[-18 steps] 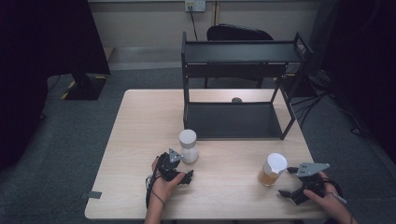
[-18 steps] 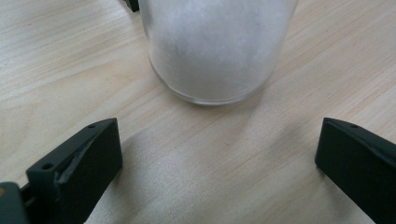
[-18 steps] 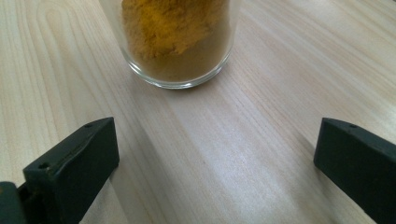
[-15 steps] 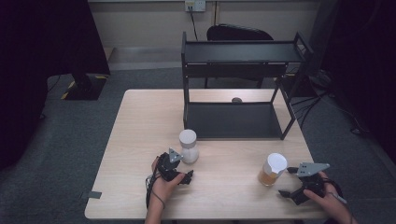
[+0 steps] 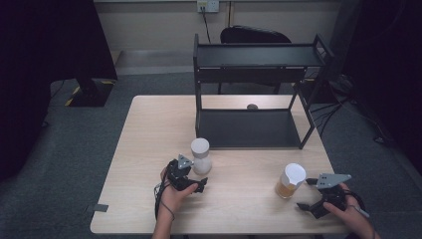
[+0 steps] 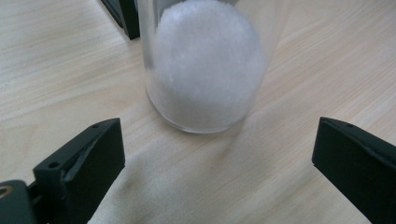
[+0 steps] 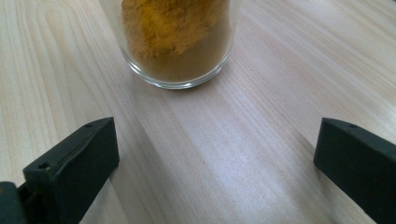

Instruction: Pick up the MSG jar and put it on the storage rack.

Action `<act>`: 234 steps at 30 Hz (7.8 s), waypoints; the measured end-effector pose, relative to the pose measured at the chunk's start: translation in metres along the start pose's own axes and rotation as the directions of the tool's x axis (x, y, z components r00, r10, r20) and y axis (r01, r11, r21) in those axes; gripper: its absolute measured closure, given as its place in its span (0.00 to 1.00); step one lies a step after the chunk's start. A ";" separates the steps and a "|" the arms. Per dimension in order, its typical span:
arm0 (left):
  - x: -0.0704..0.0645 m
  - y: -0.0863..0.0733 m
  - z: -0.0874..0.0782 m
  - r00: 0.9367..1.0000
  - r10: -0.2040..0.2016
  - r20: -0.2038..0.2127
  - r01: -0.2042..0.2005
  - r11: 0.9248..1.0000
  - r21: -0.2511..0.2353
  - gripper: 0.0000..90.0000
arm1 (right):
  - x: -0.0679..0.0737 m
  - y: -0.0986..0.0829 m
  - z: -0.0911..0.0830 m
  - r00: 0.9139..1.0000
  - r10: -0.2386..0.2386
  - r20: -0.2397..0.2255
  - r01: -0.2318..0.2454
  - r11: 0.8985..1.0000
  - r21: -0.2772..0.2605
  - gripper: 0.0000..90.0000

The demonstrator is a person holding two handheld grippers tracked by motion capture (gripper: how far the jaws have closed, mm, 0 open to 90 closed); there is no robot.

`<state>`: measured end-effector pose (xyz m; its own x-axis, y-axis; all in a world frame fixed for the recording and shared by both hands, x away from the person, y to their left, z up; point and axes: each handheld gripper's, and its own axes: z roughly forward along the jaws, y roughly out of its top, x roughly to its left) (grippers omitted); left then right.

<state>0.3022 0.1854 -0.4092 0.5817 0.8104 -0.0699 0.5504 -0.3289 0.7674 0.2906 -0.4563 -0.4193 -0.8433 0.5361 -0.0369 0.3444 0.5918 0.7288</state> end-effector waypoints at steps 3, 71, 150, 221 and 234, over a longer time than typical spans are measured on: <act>0.001 0.002 -0.001 1.000 0.001 0.008 -0.001 1.000 -0.006 0.02 | 0.000 0.000 0.000 1.000 0.000 0.000 0.000 1.000 0.000 0.00; 0.018 0.052 0.004 0.998 -0.012 0.062 0.019 0.994 -0.107 0.28 | 0.000 0.000 0.000 1.000 0.001 0.002 -0.001 1.000 0.000 0.00; -0.001 0.210 -0.012 0.978 0.139 0.158 -0.124 0.987 -0.106 0.38 | 0.000 0.000 0.000 1.000 0.001 0.002 -0.001 1.000 -0.001 0.00; -0.012 0.353 -0.084 0.971 0.183 0.153 -0.163 0.977 -0.138 0.38 | 0.000 0.000 0.000 1.000 0.001 0.001 -0.001 1.000 0.001 0.00; -0.020 0.385 -0.095 0.974 0.193 0.120 -0.175 0.974 -0.147 0.37 | 0.000 0.000 0.000 1.000 0.001 0.001 -0.001 1.000 0.000 0.00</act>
<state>0.4454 0.0890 -0.0517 0.7450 0.6671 0.0036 0.3461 -0.3912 0.8528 0.2904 -0.4560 -0.4193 -0.8424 0.5376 -0.0368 0.3456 0.5914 0.7285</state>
